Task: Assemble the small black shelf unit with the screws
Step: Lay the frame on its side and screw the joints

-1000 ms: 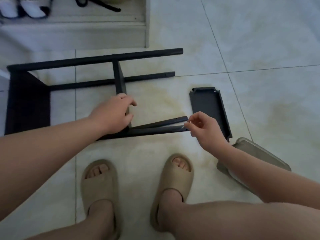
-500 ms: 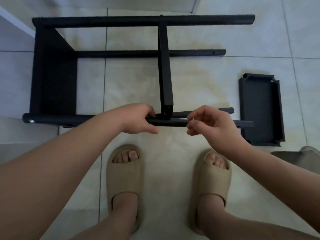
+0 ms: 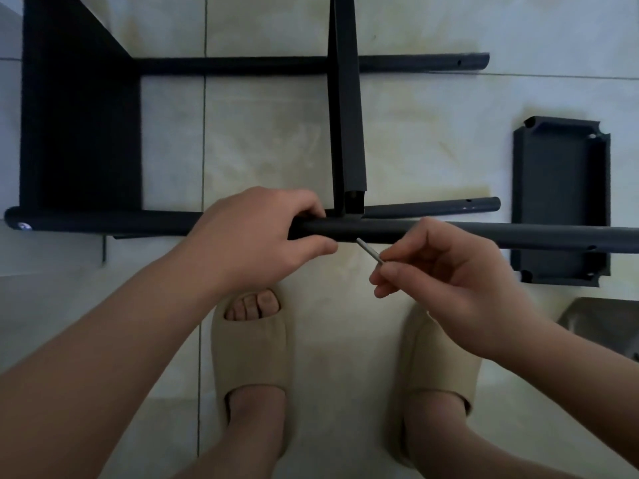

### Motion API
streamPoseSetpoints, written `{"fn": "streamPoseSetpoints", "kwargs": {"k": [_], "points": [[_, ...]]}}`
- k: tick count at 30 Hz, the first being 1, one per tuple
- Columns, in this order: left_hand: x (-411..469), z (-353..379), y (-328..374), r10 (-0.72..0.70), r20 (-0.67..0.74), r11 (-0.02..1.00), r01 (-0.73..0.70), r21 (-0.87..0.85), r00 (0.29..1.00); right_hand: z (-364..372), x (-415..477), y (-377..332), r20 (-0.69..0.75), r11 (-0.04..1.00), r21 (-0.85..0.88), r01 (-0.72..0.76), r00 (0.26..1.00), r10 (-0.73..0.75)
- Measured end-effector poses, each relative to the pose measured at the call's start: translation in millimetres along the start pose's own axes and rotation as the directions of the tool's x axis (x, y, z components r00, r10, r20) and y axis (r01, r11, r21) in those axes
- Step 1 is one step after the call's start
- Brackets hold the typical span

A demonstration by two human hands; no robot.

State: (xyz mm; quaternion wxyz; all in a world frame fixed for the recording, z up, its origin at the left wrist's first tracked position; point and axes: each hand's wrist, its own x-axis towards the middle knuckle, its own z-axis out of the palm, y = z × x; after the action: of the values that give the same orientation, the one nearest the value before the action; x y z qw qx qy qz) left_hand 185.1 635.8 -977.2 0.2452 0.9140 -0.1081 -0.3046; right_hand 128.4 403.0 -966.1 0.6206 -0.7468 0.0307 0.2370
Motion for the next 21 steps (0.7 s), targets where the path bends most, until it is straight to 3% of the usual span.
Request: {"fn": "streamPoseSetpoints", "kwargs": {"k": [13,21], "points": [[-0.8,-1.2,7.7,0.002,0.002,1.0,-0.001,-0.023,1.0,8.9,3.8,-2.1,-0.023,0.946,-0.307,0.102,0.993,-0.114],[1.2,-3.1,8.7,0.02,0.085,0.997,-0.014,-0.082,0.996,15.1,10.1,-3.0,-0.068,0.943,-0.329,0.05,0.995,-0.077]]}}
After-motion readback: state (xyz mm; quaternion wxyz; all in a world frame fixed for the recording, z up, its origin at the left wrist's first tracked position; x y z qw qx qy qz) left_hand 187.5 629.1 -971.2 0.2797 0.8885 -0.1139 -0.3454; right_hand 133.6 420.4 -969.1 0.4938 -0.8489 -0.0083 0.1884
